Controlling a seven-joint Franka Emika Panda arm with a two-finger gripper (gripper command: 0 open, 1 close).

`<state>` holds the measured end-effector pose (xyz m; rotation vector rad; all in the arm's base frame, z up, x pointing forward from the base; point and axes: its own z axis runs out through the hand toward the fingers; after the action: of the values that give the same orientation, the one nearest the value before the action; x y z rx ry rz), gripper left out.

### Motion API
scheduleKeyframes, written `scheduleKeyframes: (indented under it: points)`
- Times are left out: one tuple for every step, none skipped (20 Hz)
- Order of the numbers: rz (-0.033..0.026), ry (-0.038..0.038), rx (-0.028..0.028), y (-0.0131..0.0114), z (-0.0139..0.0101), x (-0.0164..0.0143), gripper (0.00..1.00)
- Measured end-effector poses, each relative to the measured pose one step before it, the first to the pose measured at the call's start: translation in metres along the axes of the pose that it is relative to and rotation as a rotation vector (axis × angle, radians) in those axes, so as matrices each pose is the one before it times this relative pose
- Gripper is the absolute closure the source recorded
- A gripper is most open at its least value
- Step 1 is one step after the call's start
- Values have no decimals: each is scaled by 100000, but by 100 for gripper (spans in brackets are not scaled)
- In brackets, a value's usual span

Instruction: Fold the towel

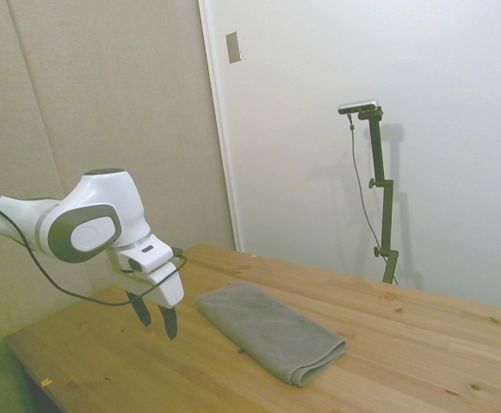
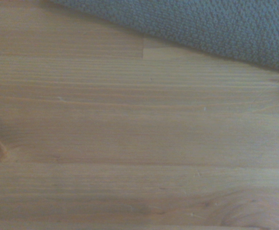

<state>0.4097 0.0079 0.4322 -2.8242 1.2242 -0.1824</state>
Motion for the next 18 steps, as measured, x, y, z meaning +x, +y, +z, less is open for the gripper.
scheduleKeyframes:
  points:
    - [-132,3,-36,-8,6,16,0]
    - [-698,22,-236,43,61,55,0]
    - [-30,776,-303,-32,-4,110,0]
    - [241,1341,214,-266,-206,224,0]
    - [506,1869,269,-571,-414,375,0]
    - [729,2193,469,-743,-438,412,0]
    - [1125,2493,138,-970,-415,470,0]
    - [1257,2575,-384,-1161,-245,399,0]
    - [1448,2501,-1042,-1375,-73,326,0]
    - [1613,1896,-1202,-1307,202,269,0]
    - [2295,1782,-1060,-1304,304,316,0]
    - [2811,1576,-931,-1365,405,438,0]
    - [2379,1329,-755,-1438,444,551,0]
    - [2319,1007,-1227,-1468,527,498,0]
    - [2927,290,-1667,-1513,498,389,0]
    - [3042,3,-2128,-1516,414,283,0]
    - [3123,-393,-2435,-1474,375,26,0]
    - [2459,-822,-1885,-1474,297,-89,0]
